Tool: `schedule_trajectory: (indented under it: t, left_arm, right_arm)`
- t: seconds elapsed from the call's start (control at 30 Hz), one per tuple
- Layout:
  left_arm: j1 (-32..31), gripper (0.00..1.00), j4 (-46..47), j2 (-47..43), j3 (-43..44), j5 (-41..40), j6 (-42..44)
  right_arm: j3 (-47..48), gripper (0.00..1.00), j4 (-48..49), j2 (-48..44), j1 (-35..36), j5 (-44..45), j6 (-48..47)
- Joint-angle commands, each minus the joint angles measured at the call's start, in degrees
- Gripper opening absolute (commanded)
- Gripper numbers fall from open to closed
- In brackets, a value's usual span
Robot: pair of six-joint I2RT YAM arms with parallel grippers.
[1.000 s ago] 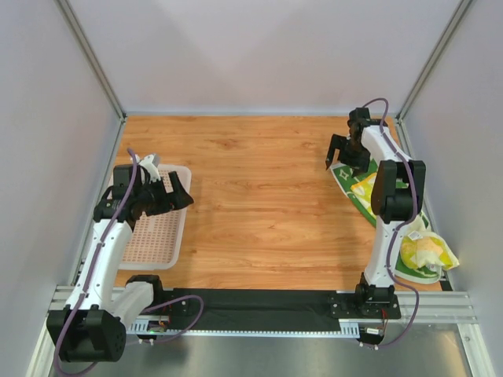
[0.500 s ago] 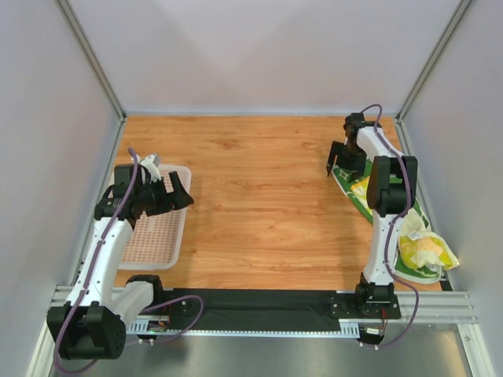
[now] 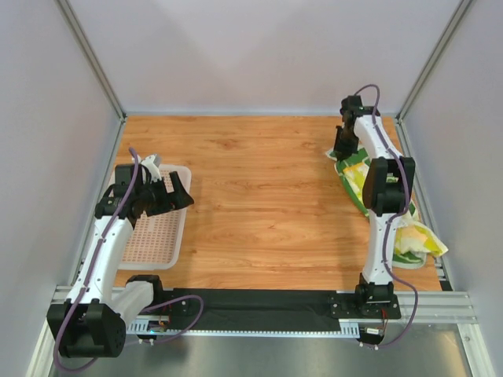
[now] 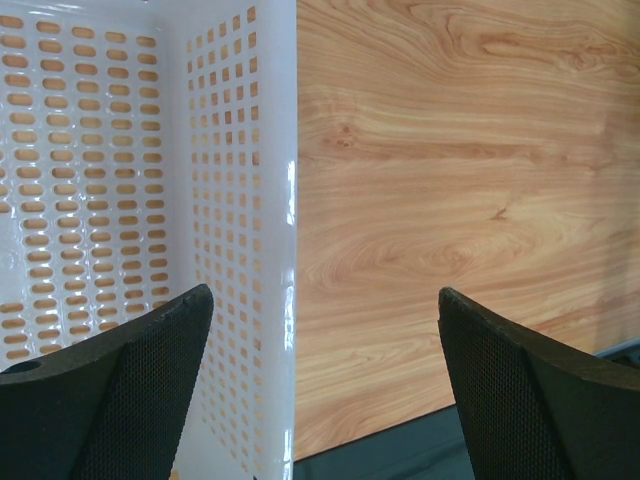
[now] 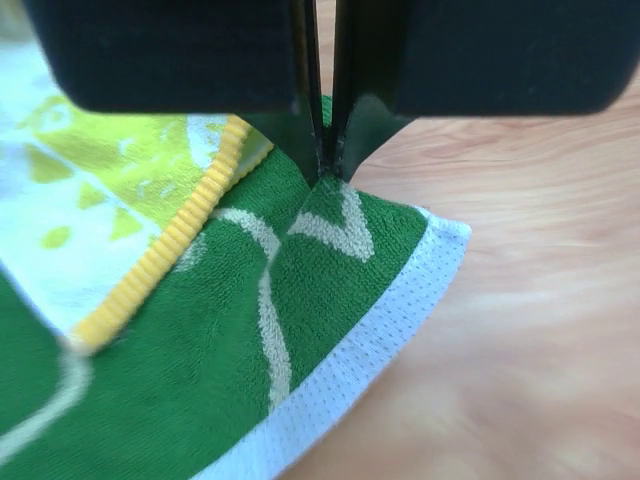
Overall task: Roll the towels
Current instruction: Grab a towel with the right arm, then move the towel to the center of the board
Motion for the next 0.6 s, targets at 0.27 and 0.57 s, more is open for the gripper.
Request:
schedule_trajectory:
  t: [0.27,0.57]
  left_arm:
    - [-0.4,1.00,-0.1,1.3,1.2,0.8,0.2]
    - [-1.2,1.00,-0.2,1.0,1.3,-0.2,0.4]
  right_arm:
    - [18.5,0.00,26.5,-25.3,2.9,-20.2,1.3]
    - [-7.5,0.00,41.7,-45.9,3.4,-3.9,14.2]
